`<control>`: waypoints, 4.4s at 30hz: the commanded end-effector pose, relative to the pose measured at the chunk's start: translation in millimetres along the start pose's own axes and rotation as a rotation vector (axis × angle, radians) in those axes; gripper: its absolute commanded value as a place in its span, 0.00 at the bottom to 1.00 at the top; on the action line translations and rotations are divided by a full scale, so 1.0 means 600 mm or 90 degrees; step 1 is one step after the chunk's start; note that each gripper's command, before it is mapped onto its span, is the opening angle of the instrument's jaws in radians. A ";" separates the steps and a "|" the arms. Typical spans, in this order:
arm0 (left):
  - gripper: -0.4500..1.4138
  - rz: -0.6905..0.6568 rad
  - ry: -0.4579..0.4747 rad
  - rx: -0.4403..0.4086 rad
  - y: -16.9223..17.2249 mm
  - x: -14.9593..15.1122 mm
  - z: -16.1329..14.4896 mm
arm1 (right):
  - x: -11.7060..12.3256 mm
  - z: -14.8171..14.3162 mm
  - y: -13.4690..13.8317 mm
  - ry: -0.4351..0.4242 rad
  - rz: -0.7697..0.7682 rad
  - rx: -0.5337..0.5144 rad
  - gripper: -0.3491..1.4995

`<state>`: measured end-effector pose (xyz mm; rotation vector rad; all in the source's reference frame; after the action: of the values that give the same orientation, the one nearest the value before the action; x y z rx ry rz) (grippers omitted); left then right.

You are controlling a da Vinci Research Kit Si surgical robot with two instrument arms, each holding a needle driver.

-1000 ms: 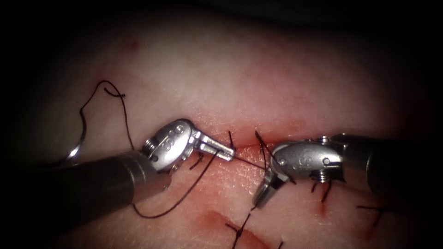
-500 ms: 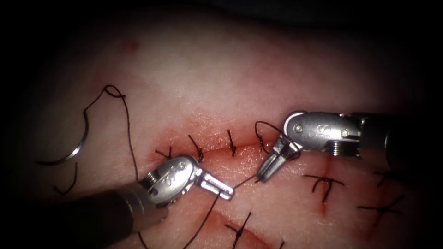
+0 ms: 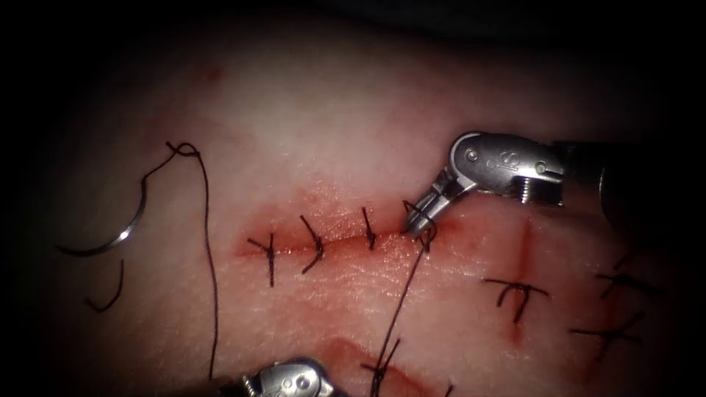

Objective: Wound Closure
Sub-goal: Tie the knot by moving the left hand down and the right hand up, then with the left driver, wrap the suture once counter clockwise around the right driver.

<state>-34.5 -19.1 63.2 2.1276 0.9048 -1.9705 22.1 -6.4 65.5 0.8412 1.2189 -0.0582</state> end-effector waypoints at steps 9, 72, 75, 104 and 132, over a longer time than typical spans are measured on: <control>0.00 0.001 -0.018 -0.040 0.0060 0.0036 0.0044 | -0.0023 -0.0009 0.0041 -0.038 0.003 -0.014 0.00; 0.00 0.158 -0.092 0.128 -0.0210 0.0382 -0.0128 | 0.0135 -0.0081 -0.0114 0.172 0.015 -0.488 0.74; 0.00 0.158 -0.085 0.127 -0.0225 0.0381 -0.0135 | 0.0133 -0.0061 -0.0124 0.176 0.004 -0.481 0.58; 0.00 0.212 0.096 0.104 -0.0372 0.0289 -0.0229 | 0.0120 0.0130 -0.0078 0.372 -0.059 -0.316 0.00; 0.00 0.164 0.073 0.160 -0.0318 0.0018 -0.0248 | 0.0154 0.0070 -0.0113 0.633 0.189 -0.469 0.00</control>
<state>-30.2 2.8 70.1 2.3705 0.3797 -1.9432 25.0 -10.0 53.7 0.3476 1.8171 1.1139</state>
